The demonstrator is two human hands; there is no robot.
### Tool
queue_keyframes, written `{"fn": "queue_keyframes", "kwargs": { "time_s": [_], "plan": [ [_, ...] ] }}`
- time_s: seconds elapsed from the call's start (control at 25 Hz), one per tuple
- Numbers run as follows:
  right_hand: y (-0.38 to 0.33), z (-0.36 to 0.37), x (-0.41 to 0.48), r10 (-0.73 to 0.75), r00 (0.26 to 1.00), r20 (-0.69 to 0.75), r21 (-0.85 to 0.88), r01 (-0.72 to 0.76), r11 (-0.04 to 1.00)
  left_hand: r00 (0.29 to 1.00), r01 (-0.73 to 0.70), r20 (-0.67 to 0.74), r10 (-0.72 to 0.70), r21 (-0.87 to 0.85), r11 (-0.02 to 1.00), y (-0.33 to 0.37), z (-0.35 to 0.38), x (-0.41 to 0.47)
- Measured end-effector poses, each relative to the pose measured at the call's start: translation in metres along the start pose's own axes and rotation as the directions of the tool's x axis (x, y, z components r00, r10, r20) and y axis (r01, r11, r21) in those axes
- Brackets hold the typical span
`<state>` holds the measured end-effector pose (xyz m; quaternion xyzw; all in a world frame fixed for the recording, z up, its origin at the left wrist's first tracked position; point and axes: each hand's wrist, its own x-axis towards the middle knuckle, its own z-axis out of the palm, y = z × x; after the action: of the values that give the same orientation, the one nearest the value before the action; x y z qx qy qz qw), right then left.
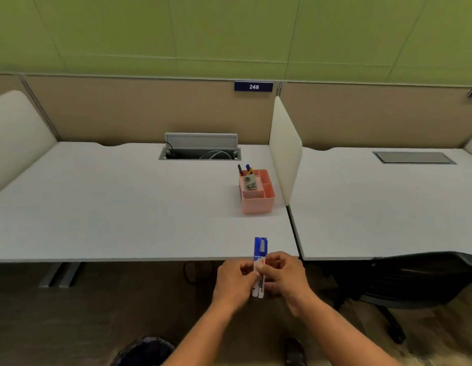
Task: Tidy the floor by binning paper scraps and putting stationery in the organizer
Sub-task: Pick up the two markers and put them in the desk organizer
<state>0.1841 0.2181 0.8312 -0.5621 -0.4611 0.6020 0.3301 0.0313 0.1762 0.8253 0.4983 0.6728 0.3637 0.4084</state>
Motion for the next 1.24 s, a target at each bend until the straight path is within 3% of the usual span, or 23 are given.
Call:
{"fn": "queue_keyframes", "kwargs": {
  "time_s": [0.52, 0.8, 1.04, 1.24],
  "plan": [
    [-0.086, -0.059, 0.244, -0.132, 0.991, 0.007, -0.211, 0.131, 0.969, 0.981, 0.080, -0.184, -0.056, 0.129, 0.988, 0.087, 0.052, 0.247],
    [-0.149, -0.053, 0.368, -0.282, 0.958, 0.045, -0.257, 0.284, 0.924, 0.959, 0.100, -0.276, -0.058, 0.143, 0.985, 0.135, 0.029, 0.375],
    [-0.178, -0.027, 0.449, -0.253, 0.957, -0.140, -0.221, 0.219, 0.950, 0.918, 0.162, -0.391, -0.062, 0.226, 0.961, 0.146, 0.004, 0.460],
    [-0.165, -0.016, 0.493, -0.180, 0.963, -0.199, -0.234, 0.132, 0.963, 0.907, 0.234, -0.402, -0.126, 0.230, 0.945, 0.124, 0.004, 0.495]
  ]
}}
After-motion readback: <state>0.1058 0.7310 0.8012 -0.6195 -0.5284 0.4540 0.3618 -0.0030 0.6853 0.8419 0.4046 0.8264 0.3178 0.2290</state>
